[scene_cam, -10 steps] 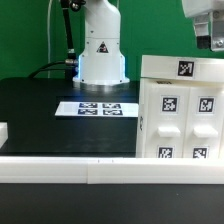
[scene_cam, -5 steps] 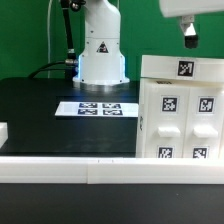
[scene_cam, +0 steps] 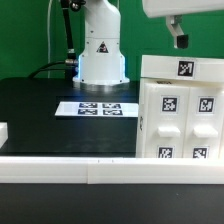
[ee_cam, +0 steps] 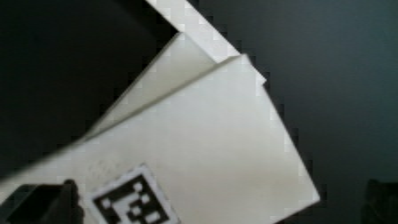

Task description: Assemble cabinet

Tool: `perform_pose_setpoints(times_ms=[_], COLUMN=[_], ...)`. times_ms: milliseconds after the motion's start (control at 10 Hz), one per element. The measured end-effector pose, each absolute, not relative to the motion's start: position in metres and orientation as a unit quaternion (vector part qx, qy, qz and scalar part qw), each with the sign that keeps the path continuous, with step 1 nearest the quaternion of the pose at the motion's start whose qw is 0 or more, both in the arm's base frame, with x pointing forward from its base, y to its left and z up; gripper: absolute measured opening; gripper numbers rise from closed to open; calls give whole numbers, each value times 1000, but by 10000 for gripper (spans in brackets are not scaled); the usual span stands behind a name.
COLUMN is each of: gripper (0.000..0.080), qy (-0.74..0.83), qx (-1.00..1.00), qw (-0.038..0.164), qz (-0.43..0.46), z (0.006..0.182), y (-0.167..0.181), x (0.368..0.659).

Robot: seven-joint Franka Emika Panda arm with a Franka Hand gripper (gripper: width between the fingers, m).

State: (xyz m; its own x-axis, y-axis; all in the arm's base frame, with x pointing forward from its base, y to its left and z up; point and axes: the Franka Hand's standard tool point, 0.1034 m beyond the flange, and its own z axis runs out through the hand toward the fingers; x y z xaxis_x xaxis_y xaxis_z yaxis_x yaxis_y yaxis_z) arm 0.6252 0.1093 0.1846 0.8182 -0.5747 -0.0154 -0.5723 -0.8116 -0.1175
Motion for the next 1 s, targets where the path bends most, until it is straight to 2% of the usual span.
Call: perform_pose_setpoints(times_ms=[100, 300, 600, 1000], gripper=[797, 797, 797, 797], qy=[222, 92, -48, -157], qx=[-973, -995, -998, -987], qw=[56, 40, 20, 16], qz=[-16, -22, -22, -25], z=[185, 184, 182, 182], y=[108, 106, 106, 102], x=[626, 629, 627, 628])
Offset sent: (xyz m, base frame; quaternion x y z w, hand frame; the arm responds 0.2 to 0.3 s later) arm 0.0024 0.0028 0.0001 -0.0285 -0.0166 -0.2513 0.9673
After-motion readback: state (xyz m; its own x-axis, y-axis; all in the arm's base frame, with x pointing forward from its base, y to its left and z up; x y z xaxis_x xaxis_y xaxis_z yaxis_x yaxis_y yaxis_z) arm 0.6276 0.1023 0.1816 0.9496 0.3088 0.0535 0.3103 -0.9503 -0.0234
